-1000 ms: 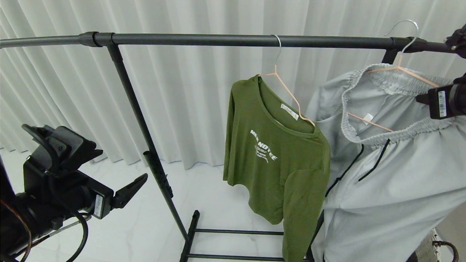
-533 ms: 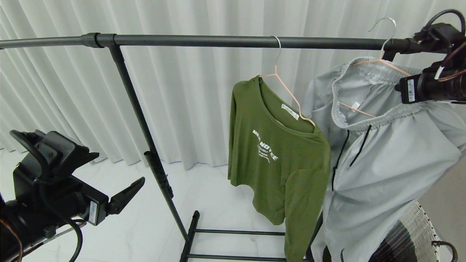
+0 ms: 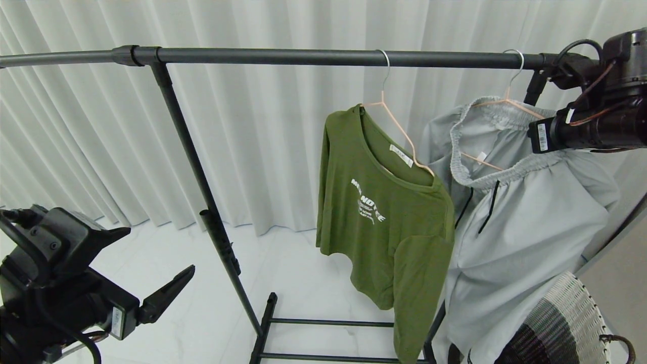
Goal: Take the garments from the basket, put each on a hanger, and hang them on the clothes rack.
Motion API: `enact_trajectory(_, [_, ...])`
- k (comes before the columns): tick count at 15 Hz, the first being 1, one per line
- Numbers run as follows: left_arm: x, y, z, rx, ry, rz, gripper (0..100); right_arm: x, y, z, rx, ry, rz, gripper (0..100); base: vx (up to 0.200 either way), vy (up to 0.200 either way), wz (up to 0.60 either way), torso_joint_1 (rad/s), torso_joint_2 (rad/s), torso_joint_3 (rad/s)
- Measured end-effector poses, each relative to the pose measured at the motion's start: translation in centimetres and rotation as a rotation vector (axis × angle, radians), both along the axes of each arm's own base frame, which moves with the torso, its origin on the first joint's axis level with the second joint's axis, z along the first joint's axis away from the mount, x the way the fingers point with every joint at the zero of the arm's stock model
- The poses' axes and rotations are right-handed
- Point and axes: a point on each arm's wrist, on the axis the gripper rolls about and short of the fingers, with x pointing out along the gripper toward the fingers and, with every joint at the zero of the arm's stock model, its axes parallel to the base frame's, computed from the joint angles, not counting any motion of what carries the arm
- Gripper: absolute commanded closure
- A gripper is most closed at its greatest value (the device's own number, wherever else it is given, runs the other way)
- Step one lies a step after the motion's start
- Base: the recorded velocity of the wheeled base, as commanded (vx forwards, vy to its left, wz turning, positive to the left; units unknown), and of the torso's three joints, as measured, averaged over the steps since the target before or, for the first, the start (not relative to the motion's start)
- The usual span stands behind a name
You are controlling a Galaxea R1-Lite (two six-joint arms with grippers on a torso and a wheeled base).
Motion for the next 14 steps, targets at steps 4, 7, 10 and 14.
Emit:
enact_trajectory(4, [-0.1, -0.1, 0.1, -0.003, -0.005, -0.010, 0, -0.4, 0.0, -0.4, 0.000, 0.016, 0.000, 0, 0.000, 0.000, 0.00, 0.000, 0.00, 0.000])
enact_trajectory(7, [-0.2, 0.0, 0.3, -0.012, -0.011, -0.001, 0, -2.1, -0.3, -0.4, 0.003, 0.019, 0.000, 0, 0.000, 0.000, 0.00, 0.000, 0.00, 0.000])
enact_trajectory(10, [0.1, 0.8, 0.6, -0.011, -0.026, 0.078, 0, -4.8, -0.9, 0.7, 0.026, -0.052, 0.002, 0, 0.000, 0.000, 0.00, 0.000, 0.00, 0.000])
enact_trajectory(14, [0.0, 2.8, 1.2, -0.013, -0.057, 0.231, 0, -10.0, -1.8, 2.4, 0.060, -0.193, 0.016, 0, -0.050, 0.000, 0.00, -0.002, 0.00, 0.002])
